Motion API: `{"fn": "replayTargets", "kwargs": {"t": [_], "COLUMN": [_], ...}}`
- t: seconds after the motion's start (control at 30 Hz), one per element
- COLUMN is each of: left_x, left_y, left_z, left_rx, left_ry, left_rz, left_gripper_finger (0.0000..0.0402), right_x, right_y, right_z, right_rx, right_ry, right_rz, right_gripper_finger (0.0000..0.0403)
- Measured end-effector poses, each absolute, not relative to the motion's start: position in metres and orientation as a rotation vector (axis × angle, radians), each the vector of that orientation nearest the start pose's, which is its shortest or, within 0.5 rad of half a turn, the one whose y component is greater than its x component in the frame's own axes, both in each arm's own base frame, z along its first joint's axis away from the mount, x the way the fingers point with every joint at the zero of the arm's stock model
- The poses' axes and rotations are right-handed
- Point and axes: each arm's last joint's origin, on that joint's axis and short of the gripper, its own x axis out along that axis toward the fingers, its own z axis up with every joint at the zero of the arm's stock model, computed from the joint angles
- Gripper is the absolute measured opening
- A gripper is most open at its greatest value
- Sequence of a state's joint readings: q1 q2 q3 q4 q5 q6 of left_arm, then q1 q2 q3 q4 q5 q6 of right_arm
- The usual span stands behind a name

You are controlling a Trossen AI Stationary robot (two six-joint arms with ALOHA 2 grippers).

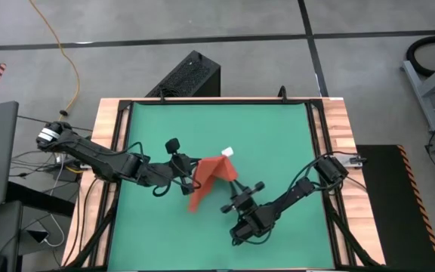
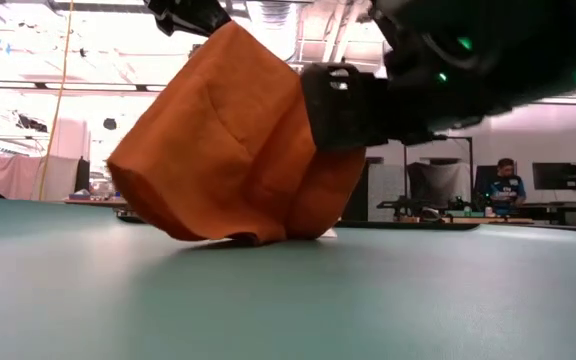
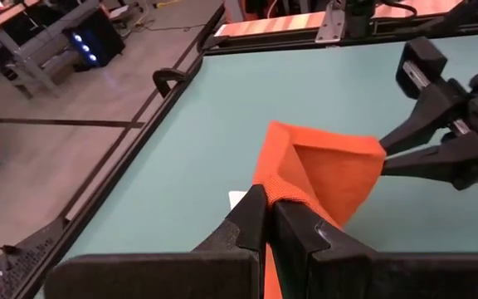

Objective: Roll napkin
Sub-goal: Fold the orange table napkin

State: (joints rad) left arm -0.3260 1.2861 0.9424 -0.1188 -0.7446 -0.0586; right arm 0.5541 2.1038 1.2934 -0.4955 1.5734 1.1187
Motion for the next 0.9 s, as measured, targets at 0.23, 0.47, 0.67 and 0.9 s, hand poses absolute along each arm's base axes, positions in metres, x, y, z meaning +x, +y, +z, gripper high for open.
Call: {"fn": "replayTargets", "kwargs": {"t": [0.23,0.47,0.67,0.9], "left_x": [0.268,0.267,0.250,0.219], "left_y": [-0.070,-0.069,-0.068,-0.068], "left_z": [0.291,0.293,0.310,0.332], "left_rx": [0.204,0.232,0.227,0.156], "left_ry": [0.396,0.393,0.345,0.291], "left_rz": [0.423,0.424,0.427,0.381], "left_gripper_finger": [0.0000,0.0000,0.0000,0.0000], "right_x": [0.355,0.368,0.369,0.357], "right_y": [0.186,0.188,0.187,0.180], "right_z": [0.159,0.206,0.228,0.233], "right_rx": [-0.232,-0.287,-0.296,-0.223], "right_ry": [0.127,0.161,0.166,0.128], "right_rz": [-1.012,-1.021,-1.023,-1.026], "right_gripper_finger": [0.0068,0.0059,0.0058,0.0058]}}
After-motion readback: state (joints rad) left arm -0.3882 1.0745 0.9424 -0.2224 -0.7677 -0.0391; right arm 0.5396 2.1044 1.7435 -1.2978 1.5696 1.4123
